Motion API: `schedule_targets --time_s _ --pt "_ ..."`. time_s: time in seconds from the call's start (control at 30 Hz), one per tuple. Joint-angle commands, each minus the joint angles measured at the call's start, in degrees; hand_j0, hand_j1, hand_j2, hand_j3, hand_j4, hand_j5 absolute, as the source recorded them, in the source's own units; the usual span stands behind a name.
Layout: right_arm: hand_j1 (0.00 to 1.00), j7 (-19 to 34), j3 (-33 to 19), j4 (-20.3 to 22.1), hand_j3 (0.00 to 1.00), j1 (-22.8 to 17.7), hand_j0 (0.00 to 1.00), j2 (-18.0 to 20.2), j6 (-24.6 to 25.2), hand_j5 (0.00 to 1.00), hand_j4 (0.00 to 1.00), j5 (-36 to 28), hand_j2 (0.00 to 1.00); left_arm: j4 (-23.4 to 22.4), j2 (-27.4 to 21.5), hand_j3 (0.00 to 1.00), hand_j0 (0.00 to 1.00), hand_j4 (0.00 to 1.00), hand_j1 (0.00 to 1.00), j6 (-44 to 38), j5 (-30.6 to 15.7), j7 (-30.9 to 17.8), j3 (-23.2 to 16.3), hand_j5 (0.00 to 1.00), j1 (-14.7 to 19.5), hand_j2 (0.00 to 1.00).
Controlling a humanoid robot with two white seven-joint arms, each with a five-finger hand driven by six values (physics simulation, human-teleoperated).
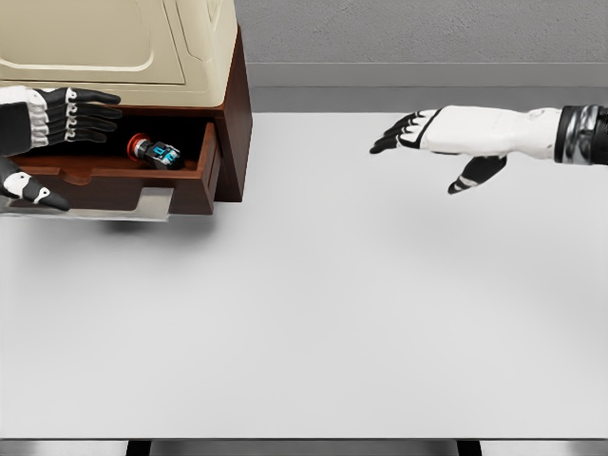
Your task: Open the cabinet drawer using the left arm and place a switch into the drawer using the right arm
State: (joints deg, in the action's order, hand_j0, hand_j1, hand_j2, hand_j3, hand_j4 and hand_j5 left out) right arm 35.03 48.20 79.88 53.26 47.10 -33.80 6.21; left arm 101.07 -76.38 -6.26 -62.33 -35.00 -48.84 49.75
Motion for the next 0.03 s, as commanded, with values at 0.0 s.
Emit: schedule_targets --time_s 0.0 --pt "1.0 0.0 -0.2 -3.6 1.0 0.0 1.0 -1.9 0.1 1.0 1.0 -0.3 1.0 0.0 2.8 1.0 1.0 1.0 1.0 0.0 -0.4 0.0 0.2 1.0 -0.1 1.0"
